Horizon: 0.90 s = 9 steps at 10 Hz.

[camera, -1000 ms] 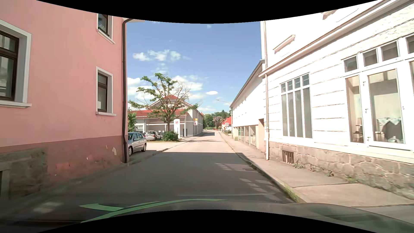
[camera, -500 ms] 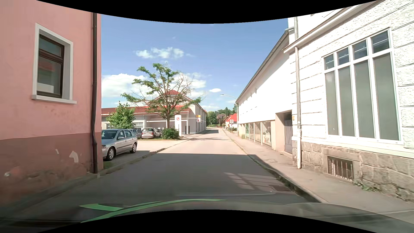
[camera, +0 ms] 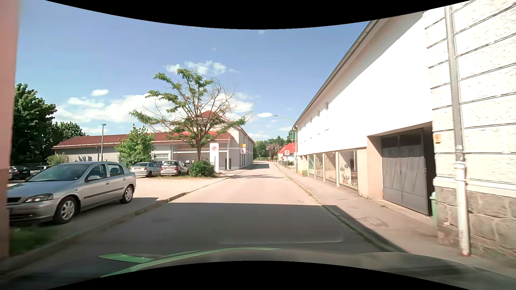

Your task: Follow the waypoints while adhering to traffic rules and regulations

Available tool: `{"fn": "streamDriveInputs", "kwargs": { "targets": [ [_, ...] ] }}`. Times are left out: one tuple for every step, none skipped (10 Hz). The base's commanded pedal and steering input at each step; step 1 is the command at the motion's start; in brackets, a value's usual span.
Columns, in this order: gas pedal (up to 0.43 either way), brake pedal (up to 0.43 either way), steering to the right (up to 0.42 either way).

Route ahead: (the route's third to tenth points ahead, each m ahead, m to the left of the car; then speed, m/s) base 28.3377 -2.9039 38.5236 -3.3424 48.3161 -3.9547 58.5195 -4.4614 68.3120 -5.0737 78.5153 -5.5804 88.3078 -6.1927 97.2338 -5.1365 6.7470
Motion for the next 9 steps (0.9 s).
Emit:
{"fn": "streamDriveInputs", "kwargs": {
  "targets": [
    [0.15, 0.0, 0.028],
    [0.15, 0.0, 0.026],
    [0.15, 0.0, 0.024],
    [0.15, 0.0, 0.023],
    [0.15, 0.0, 0.023],
    [0.15, 0.0, 0.022],
    [0.15, 0.0, 0.019],
    [0.15, 0.0, 0.016],
    [0.15, 0.0, 0.01]
  ]
}}
